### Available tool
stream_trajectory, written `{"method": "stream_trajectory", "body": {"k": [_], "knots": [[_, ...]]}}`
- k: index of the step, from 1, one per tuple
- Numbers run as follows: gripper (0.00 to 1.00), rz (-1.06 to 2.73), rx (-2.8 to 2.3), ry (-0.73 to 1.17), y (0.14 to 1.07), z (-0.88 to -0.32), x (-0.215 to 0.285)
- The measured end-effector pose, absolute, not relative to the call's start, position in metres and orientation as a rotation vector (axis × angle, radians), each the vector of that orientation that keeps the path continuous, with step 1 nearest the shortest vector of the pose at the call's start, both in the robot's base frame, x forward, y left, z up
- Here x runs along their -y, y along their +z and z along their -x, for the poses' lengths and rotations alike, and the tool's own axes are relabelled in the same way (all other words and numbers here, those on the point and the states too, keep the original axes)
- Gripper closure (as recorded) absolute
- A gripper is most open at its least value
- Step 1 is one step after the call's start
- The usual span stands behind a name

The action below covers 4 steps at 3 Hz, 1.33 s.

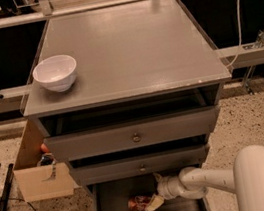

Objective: Pick coke can from bottom drawer and place on counter

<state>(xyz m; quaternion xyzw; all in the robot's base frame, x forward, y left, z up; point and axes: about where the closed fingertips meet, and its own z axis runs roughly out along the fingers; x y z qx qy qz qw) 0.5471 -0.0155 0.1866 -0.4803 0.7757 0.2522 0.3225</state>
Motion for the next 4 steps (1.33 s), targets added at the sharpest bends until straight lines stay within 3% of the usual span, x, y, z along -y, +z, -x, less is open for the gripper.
{"method": "stream_trajectory", "body": {"k": [4], "knots": [[0.00,1.403,-2.048,0.708,0.149,-0.516,-0.024]]}}
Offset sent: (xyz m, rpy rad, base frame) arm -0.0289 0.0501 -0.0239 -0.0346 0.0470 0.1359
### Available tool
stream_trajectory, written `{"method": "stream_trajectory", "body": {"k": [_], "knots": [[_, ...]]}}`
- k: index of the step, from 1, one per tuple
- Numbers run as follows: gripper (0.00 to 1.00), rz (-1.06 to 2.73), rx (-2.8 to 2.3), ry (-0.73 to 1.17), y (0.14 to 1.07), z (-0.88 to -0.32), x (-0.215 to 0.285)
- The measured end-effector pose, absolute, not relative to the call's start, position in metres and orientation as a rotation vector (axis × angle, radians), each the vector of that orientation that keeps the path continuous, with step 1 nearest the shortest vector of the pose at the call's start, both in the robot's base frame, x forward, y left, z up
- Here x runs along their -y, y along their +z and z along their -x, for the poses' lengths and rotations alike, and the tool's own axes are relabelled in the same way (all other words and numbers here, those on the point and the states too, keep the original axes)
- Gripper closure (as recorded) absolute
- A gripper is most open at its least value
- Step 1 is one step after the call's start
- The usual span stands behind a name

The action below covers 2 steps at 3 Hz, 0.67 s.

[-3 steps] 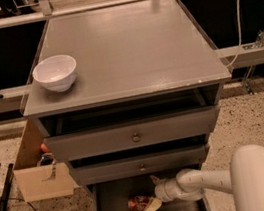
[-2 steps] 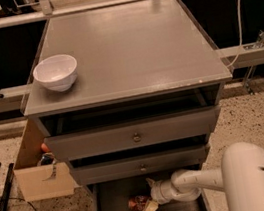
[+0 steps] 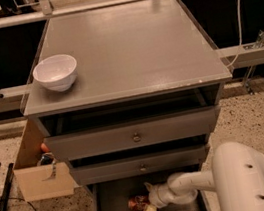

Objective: Pick coke can from bottom drawer and place on counter

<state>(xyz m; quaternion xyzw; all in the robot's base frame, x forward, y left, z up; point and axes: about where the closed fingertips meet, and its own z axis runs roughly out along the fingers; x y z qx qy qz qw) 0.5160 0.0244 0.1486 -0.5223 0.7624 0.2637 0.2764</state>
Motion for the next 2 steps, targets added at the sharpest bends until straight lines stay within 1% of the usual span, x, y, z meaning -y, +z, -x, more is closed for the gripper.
{"method": "stream_trajectory", "body": {"k": [1,2], "knots": [[0.00,1.352,-2.081,0.696,0.1372,-0.5024,0.0019],[0.00,1.352,-2.081,0.697,0.1372,-0.5023,0.0019]]}}
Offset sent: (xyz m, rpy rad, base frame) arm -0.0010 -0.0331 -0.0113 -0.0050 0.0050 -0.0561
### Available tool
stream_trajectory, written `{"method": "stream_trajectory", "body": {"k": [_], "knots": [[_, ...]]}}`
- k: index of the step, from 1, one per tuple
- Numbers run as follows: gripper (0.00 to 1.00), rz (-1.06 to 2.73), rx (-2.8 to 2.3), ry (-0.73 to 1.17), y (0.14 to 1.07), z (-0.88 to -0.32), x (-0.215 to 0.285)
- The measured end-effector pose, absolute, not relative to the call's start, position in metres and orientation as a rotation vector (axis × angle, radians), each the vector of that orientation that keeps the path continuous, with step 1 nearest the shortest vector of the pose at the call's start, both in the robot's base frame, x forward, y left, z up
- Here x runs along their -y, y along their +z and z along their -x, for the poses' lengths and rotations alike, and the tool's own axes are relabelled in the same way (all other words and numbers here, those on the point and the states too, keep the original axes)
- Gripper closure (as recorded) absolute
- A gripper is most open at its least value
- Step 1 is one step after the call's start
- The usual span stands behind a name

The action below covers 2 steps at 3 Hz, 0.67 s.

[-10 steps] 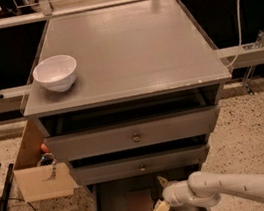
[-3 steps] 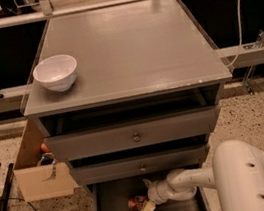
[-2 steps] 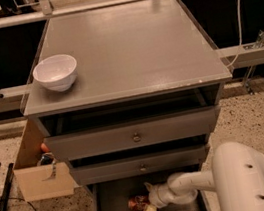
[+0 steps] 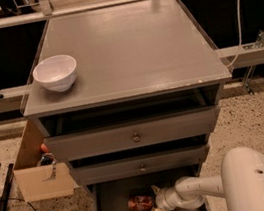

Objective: Pick coke can from bottom drawer and place on counter

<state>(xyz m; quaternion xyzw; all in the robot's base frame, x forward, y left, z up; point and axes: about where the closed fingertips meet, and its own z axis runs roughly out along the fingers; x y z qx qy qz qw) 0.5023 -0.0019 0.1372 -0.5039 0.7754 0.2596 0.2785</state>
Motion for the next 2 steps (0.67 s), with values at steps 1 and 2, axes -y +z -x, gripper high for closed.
{"method": "stream_trajectory", "body": {"k": [1,2], "knots": [[0.19,1.352,-2.081,0.697,0.1372,-0.5023,0.0019],[0.50,1.352,-2.081,0.697,0.1372,-0.5023,0.0018]]}}
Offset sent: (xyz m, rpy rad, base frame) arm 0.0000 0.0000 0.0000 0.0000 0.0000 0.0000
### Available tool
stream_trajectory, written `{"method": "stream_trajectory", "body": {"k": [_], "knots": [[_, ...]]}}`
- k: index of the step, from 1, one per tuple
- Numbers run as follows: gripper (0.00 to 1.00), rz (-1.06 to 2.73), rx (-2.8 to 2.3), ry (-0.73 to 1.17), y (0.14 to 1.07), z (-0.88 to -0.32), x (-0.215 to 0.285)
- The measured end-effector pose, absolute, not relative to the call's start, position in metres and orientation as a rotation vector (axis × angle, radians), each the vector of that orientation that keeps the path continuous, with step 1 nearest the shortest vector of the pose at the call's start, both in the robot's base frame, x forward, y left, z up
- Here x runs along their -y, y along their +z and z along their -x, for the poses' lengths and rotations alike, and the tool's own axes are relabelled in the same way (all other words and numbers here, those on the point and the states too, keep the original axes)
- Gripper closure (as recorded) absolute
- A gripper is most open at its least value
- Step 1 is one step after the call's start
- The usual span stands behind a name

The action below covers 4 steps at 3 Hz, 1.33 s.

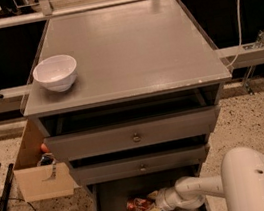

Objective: Pick coke can from bottom drawer and place on counter

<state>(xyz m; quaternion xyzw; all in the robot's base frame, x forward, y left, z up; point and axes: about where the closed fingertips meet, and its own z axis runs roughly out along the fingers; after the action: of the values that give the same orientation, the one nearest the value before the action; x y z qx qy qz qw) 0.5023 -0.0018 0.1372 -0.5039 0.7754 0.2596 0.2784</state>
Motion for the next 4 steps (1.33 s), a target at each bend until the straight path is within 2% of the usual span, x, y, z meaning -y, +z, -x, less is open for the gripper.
{"method": "stream_trajectory", "body": {"k": [2,4], "knots": [[0.96,1.352,-2.081,0.697,0.1372,-0.5023,0.0018],[1.00,1.353,-2.080,0.697,0.1373,-0.5022,0.0016]]}}
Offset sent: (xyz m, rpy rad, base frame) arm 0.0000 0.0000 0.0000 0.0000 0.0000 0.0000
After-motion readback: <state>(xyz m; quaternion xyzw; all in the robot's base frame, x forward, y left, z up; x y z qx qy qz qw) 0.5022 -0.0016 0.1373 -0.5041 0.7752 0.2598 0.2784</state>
